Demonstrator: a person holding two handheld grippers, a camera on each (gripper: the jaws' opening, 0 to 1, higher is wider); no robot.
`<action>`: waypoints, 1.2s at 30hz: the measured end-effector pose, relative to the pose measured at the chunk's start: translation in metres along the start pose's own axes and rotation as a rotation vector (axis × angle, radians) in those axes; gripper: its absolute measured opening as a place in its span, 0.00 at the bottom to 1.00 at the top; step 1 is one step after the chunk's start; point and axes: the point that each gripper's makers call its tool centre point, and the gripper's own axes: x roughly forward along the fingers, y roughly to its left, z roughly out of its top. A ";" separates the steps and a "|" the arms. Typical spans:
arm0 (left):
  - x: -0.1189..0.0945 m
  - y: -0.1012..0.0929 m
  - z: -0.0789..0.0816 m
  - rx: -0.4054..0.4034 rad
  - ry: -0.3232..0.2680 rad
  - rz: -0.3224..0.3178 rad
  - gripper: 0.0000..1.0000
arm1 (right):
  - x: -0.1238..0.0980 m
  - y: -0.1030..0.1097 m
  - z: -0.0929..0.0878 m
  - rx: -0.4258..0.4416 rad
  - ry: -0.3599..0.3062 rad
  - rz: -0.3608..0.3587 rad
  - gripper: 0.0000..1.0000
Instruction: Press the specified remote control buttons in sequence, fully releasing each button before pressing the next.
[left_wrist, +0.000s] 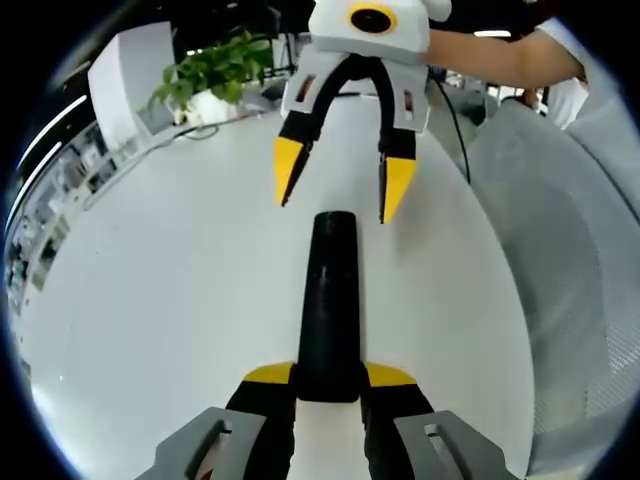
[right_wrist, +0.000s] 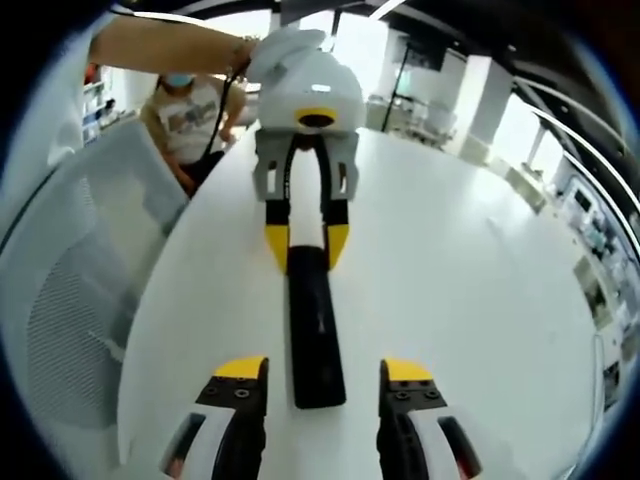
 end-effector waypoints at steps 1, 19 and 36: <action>0.000 0.000 0.000 0.000 -0.001 0.000 0.24 | 0.000 0.000 -0.002 0.001 0.004 0.002 0.41; 0.001 0.000 0.000 -0.005 -0.009 0.001 0.24 | 0.005 0.003 -0.020 -0.009 0.047 0.025 0.37; 0.001 0.000 -0.001 -0.005 -0.007 0.002 0.24 | 0.015 0.003 -0.025 -0.042 0.069 0.049 0.30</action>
